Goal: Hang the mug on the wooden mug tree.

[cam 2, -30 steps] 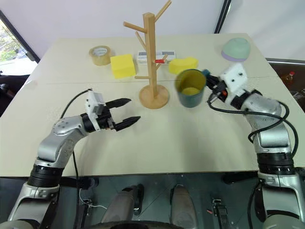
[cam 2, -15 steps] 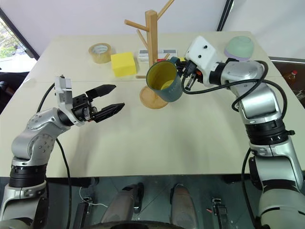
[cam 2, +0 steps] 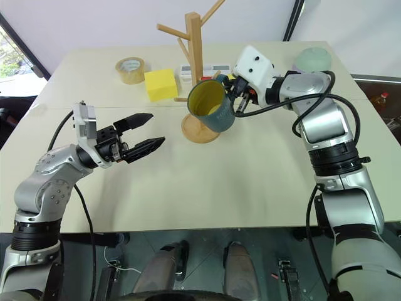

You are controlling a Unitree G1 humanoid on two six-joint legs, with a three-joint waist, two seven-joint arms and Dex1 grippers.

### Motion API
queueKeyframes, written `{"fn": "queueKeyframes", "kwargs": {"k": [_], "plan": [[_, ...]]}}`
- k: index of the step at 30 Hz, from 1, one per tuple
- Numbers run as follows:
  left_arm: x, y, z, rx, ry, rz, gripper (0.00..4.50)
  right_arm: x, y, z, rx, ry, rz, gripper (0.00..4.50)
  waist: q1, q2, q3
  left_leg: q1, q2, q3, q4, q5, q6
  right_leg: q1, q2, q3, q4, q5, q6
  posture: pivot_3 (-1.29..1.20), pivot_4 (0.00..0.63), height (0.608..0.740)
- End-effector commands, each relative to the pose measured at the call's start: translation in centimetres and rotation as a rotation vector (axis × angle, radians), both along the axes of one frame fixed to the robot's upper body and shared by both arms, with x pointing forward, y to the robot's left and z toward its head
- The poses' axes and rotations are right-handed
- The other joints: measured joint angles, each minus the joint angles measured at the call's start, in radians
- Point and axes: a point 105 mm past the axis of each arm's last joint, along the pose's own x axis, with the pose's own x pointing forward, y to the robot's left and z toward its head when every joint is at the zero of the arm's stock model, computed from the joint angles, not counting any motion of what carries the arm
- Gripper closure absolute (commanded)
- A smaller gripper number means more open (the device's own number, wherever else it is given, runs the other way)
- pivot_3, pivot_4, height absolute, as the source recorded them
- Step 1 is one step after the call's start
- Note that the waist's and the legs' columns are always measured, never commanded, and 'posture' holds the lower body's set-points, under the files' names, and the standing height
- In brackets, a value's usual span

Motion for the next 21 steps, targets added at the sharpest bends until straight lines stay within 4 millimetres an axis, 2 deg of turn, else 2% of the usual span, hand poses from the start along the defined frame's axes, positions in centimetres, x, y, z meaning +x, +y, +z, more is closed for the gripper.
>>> {"fn": "queueKeyframes", "kwargs": {"k": [1,16,21], "plan": [[-0.5,-0.1,0.9,-0.014,-0.040,-0.013,0.00,-0.7,0.6,2.6,-0.005,-0.087,0.035,4.45,0.001,0.000,0.000,0.000,0.000,0.000,0.000,0.000,0.000,0.000,0.000,0.000,0.000,0.000,0.000,0.00,0.150,0.740],[-0.3,-0.3,1.1,-0.018,-0.042,-0.018,0.00,-2.4,0.1,2.1,-0.048,-0.074,0.055,4.45,0.001,0.000,0.000,0.000,0.000,0.000,0.000,0.000,0.000,0.000,0.000,0.000,0.001,0.000,0.000,0.00,0.150,0.740],[-0.3,-0.3,1.1,-0.021,-0.042,-0.020,0.00,-2.3,0.4,2.1,-0.042,-0.068,0.014,4.45,0.001,0.000,0.000,0.000,0.000,0.000,0.001,0.000,0.000,0.000,0.000,0.000,0.002,0.000,0.000,0.00,0.150,0.740]]}}
